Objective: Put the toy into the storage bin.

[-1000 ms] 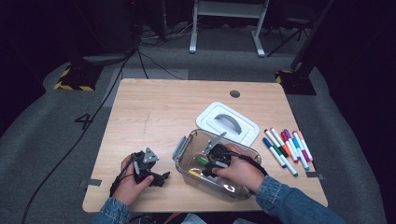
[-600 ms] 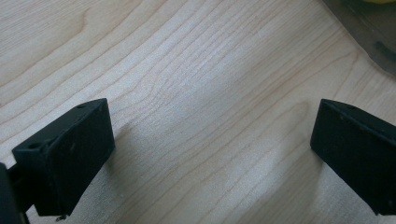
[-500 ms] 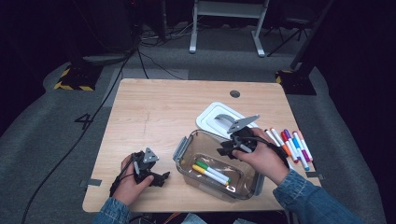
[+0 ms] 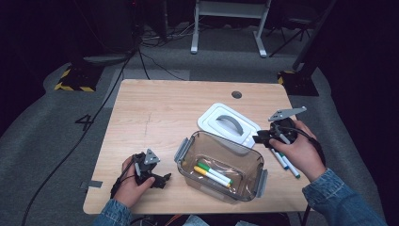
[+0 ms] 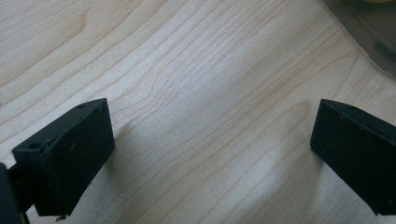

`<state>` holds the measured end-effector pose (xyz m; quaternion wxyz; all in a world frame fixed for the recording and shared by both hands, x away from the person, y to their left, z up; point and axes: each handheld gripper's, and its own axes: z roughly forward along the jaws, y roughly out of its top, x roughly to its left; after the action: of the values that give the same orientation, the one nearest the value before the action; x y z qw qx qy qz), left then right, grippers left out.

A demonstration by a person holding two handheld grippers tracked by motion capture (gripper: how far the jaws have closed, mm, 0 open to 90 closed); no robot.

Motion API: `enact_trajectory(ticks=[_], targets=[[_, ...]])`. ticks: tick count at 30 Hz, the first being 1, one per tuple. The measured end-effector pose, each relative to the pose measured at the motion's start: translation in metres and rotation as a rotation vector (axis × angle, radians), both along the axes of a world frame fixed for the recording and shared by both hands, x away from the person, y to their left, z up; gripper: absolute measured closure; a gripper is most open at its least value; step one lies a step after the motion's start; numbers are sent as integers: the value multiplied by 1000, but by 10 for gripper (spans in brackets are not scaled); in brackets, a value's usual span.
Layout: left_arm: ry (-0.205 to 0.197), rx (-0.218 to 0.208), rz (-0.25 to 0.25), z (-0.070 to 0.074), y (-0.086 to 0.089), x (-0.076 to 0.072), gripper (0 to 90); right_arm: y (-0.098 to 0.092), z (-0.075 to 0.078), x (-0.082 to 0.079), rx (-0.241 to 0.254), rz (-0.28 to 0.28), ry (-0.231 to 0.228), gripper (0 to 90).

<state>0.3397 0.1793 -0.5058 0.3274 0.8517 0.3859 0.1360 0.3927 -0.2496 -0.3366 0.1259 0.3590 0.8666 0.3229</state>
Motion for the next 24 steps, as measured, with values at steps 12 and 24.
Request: enact_trajectory(ticks=[12,24], targets=[[0,-1,0,0,0,0,1,-53,-40,16,-35,-147,68,692],[1,-1,0,0,0,0,1,-74,-90,27,-98,-210,151,714]])
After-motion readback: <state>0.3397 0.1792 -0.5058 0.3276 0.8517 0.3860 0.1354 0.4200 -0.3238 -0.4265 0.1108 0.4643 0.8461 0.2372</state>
